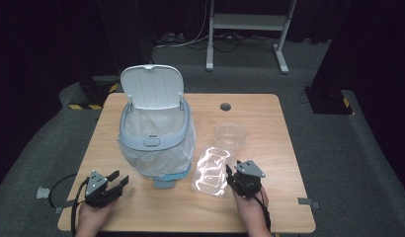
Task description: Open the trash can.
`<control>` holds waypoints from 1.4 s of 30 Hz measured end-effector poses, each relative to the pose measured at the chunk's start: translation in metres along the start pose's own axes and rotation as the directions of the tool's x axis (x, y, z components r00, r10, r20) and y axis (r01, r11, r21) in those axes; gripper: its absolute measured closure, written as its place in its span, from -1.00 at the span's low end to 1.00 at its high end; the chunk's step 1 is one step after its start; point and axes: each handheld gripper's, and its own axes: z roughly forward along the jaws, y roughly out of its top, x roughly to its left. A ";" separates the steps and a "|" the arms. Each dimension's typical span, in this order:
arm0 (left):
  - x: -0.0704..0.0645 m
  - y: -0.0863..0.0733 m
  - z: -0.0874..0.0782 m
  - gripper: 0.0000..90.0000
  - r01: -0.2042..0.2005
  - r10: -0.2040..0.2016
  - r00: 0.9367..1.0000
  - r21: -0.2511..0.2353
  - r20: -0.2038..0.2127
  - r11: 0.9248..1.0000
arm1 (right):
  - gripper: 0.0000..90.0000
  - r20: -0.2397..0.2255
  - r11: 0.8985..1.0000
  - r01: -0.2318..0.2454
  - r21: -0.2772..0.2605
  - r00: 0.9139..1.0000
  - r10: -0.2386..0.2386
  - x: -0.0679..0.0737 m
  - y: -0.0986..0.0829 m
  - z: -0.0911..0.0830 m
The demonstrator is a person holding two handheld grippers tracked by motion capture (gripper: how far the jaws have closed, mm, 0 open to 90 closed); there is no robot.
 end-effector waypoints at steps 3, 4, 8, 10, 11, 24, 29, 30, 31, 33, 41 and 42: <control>0.000 0.000 0.000 0.17 0.003 -0.003 1.000 0.000 0.003 1.000 | 0.27 0.001 1.000 -0.008 0.010 1.000 0.008 -0.001 -0.005 -0.004; 0.000 0.000 0.000 0.17 0.005 -0.005 1.000 -0.001 0.003 1.000 | 0.28 0.005 1.000 -0.003 0.013 1.000 0.003 -0.002 -0.006 -0.005; 0.001 0.000 0.000 0.17 0.010 -0.010 1.000 -0.003 0.006 1.000 | 0.31 0.036 1.000 -0.007 0.017 0.999 0.006 -0.008 -0.011 -0.006; 0.001 0.000 0.000 0.16 0.010 -0.010 1.000 -0.004 0.007 1.000 | 0.31 0.043 1.000 -0.008 0.018 0.999 0.008 -0.010 -0.012 -0.005; 0.001 0.000 0.000 0.17 0.009 -0.009 1.000 -0.003 0.007 1.000 | 0.31 0.050 1.000 -0.013 0.022 0.999 0.012 -0.012 -0.014 -0.005; 0.000 0.000 0.000 0.17 -0.002 0.002 1.000 -0.002 0.002 1.000 | 0.31 0.059 0.997 -0.038 0.067 0.998 0.034 -0.022 -0.023 0.007; 0.000 0.000 0.000 0.17 -0.004 0.004 1.000 -0.001 0.001 1.000 | 0.32 0.059 0.997 -0.049 0.051 0.997 0.046 -0.026 -0.022 0.004; 0.000 0.000 0.000 0.17 -0.004 0.004 1.000 -0.001 0.001 1.000 | 0.32 0.059 0.997 -0.049 0.051 0.997 0.046 -0.026 -0.022 0.004; 0.000 0.000 0.000 0.17 -0.004 0.004 1.000 0.000 0.001 1.000 | 0.34 0.059 0.998 -0.051 0.044 0.997 0.048 -0.026 -0.021 0.001; -0.001 0.000 0.000 0.17 -0.005 0.005 1.000 0.000 0.001 1.000 | 0.35 0.060 0.998 -0.051 0.026 0.997 0.049 -0.026 -0.019 -0.002; -0.001 0.000 0.001 0.17 -0.005 0.005 1.000 0.001 -0.001 1.000 | 0.42 0.063 0.998 -0.053 -0.041 0.996 0.056 -0.026 -0.008 -0.019; -0.001 0.000 0.001 0.17 -0.006 0.006 1.000 0.002 -0.001 1.000 | 0.42 0.060 0.997 -0.057 -0.054 0.996 0.061 -0.025 -0.005 -0.022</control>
